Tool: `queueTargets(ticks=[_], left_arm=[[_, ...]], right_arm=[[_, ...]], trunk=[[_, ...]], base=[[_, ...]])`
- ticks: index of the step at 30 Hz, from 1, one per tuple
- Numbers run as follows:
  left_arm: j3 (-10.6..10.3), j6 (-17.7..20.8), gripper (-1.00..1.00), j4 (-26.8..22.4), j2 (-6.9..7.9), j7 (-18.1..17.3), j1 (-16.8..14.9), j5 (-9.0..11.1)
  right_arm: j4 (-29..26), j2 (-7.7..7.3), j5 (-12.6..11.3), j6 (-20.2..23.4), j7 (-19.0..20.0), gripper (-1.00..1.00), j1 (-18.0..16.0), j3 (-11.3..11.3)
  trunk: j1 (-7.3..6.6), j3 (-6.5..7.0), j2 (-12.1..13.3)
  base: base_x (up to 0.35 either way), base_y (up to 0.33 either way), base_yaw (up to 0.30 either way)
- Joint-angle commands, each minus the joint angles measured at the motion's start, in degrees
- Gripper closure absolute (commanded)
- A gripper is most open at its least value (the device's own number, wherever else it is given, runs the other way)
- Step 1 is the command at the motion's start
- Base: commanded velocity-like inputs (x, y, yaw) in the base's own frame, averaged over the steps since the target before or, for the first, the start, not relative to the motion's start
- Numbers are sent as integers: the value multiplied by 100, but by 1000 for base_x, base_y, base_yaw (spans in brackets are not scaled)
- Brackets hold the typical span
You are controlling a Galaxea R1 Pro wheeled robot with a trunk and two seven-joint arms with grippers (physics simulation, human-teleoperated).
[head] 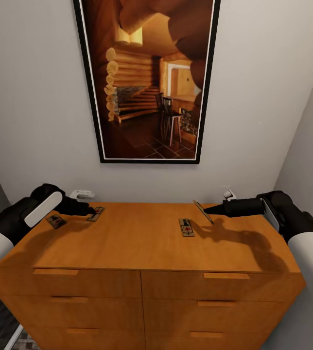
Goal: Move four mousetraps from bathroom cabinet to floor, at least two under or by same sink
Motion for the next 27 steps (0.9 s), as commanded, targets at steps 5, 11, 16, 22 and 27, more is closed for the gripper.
queueTargets(ticks=[5,11,16,22,27], left_arm=[[-47,4,-100,-9,6,49,-9,62],[-52,4,-100,10,3,46,-9,63],[-49,3,-100,4,2,49,-9,63],[-38,4,-100,-25,2,53,-9,63],[-36,4,-100,-9,-43,56,-9,63]], right_arm=[[-2,-6,-18,52,8,100,-6,20],[-2,-6,-18,52,8,100,-6,20],[-2,-6,-18,52,8,100,-6,20],[-1,-6,-18,52,8,100,-6,20],[4,-6,-18,52,8,100,-6,20]], trunk=[[0,-7,-4],[0,-7,-4],[0,-7,-4],[0,-7,-4],[0,-7,-4]], base=[[0,0,0],[0,0,0],[0,0,0],[0,0,0],[7,-6,0]])
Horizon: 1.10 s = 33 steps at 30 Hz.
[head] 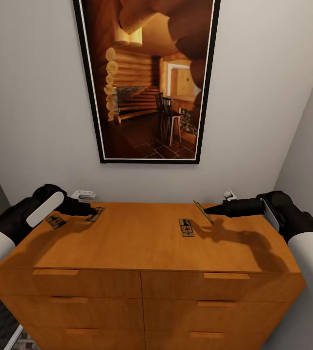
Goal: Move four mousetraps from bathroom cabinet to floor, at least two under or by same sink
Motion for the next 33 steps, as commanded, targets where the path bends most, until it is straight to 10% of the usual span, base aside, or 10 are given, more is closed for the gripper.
queueTargets(ticks=[1,33], left_arm=[[-22,4,-100,2,-16,59,-9,59],[305,-85,-100,110,-75,55,16,50]], right_arm=[[-1,-6,-18,52,8,100,-6,20],[71,29,-9,52,8,100,265,37]], trunk=[[0,-7,-4],[0,-7,-4]], base=[[101,-85,0],[96,-26,0]])
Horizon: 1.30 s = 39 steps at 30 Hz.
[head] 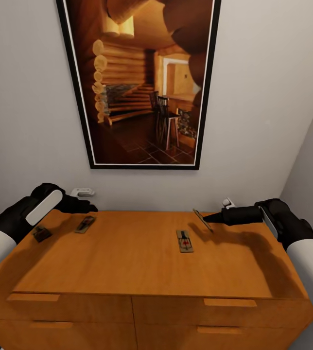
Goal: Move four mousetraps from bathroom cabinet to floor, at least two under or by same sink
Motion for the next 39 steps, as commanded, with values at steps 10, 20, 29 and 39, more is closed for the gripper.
queueTargets(ticks=[10,20,29,39], left_arm=[[-50,-3,-100,16,-1,63,17,59],[-92,-80,-100,569,0,57,137,51],[-300,-89,-100,662,-8,57,146,58],[-451,-91,-100,846,-47,57,151,60]], right_arm=[[-3,-6,-17,52,9,100,0,20],[-3,-5,-17,52,9,100,5,20],[-3,-6,-17,52,9,100,5,20],[-3,-6,-17,55,9,100,5,20]], trunk=[[1,-7,-4],[1,-7,-4],[1,-7,-4],[1,-7,-4]], base=[[11,0,0],[0,0,0],[0,0,0],[0,0,0]])
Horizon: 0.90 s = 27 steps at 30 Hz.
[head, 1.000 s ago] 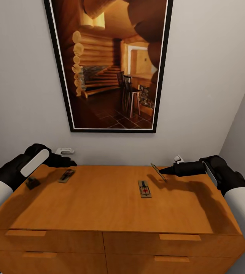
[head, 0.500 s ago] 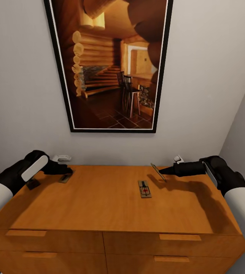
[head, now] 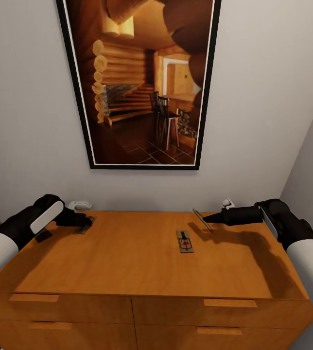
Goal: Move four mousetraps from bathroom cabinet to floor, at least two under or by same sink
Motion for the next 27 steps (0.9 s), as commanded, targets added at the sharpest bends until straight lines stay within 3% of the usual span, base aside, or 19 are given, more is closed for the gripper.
queueTargets(ticks=[1,3,4,17,23,27], left_arm=[[-33,0,-100,36,5,55,39,81],[-39,0,-100,38,4,55,39,81],[-41,0,100,39,3,55,39,81],[-45,0,100,96,-30,55,39,81],[-45,0,100,304,-184,48,39,78],[-4,35,100,-71,-202,45,32,81]], right_arm=[[-2,-6,-16,52,9,100,-5,20],[-2,-6,-16,51,9,100,-5,19],[-2,-6,-16,50,9,100,-5,19],[0,-6,-16,57,9,100,-5,12],[5,-6,-16,57,9,100,-5,12],[6,-6,-16,57,9,100,-5,12]], trunk=[[1,-9,-2],[1,-9,-2],[1,-9,-2],[1,-9,-2],[1,-9,-2],[1,-9,-2]], base=[[0,0,0],[0,0,0],[0,0,0],[0,0,0],[0,0,0],[0,0,0]])
